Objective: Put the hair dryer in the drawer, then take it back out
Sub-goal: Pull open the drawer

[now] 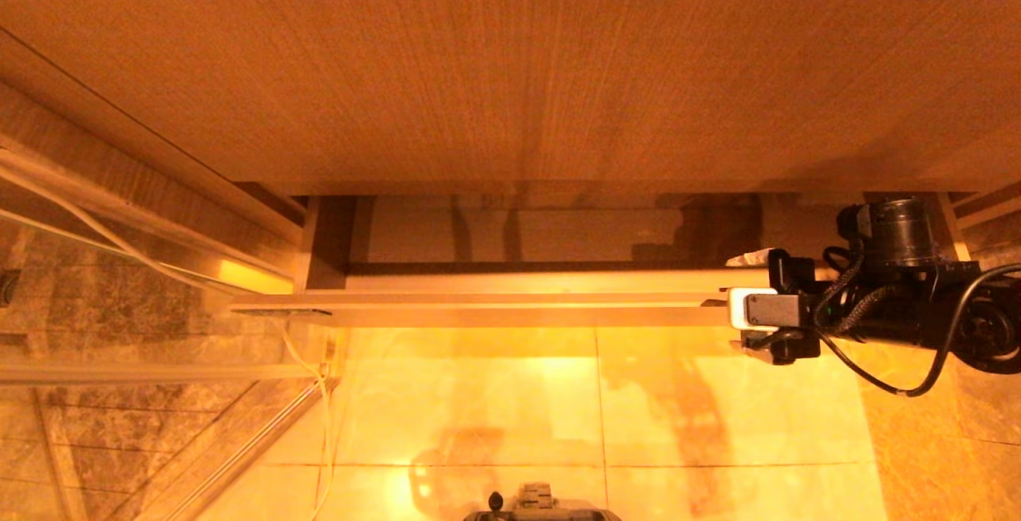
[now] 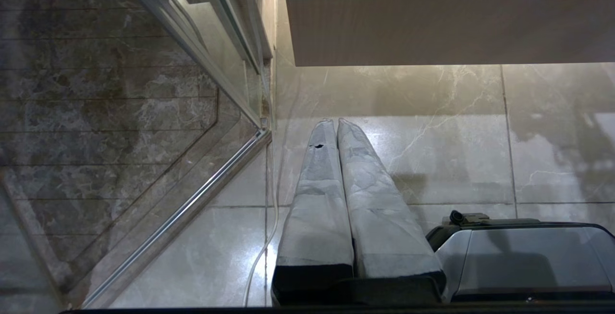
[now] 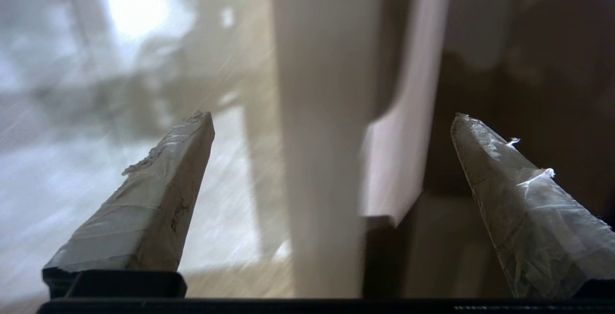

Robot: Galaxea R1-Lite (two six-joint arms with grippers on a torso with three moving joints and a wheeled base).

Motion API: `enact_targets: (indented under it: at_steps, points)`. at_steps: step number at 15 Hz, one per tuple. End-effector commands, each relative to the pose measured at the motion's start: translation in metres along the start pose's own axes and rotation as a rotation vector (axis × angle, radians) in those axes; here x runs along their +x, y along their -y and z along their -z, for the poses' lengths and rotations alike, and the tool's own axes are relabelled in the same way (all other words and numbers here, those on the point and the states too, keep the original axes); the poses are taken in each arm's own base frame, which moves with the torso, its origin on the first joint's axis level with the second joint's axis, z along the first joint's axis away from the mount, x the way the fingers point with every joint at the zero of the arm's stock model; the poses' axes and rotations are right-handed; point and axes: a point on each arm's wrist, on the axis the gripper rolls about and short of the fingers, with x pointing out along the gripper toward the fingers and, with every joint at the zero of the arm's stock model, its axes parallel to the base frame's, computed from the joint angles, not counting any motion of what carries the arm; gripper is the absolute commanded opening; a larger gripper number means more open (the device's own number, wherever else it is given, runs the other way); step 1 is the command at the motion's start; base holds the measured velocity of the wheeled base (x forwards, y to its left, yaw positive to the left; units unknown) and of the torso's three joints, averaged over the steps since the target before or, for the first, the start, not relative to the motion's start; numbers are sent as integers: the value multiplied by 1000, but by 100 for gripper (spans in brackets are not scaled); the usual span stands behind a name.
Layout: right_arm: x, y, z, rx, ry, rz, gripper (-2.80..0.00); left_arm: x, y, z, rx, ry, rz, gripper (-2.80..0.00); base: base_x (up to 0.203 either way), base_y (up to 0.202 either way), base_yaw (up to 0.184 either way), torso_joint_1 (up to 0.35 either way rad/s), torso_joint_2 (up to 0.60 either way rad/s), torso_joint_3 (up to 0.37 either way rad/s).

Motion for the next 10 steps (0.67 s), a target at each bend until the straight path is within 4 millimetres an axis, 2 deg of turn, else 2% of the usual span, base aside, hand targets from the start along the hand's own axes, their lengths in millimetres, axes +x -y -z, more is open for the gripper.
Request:
enact_targets:
  at_steps: [1, 5, 10]
  points:
    - [-16, 0, -1, -2, -17, -9, 0, 0, 0, 0, 0, 0, -1, -280, 0, 0, 0, 0, 0, 0]
    - [-50, -11, -3, 26, -67, -77, 0, 0, 0, 0, 0, 0, -1, -280, 0, 0, 0, 0, 0, 0]
    - [-102, -8, -14, 151, -68, -22, 0, 0, 0, 0, 0, 1, -1, -280, 0, 0, 0, 0, 0, 0]
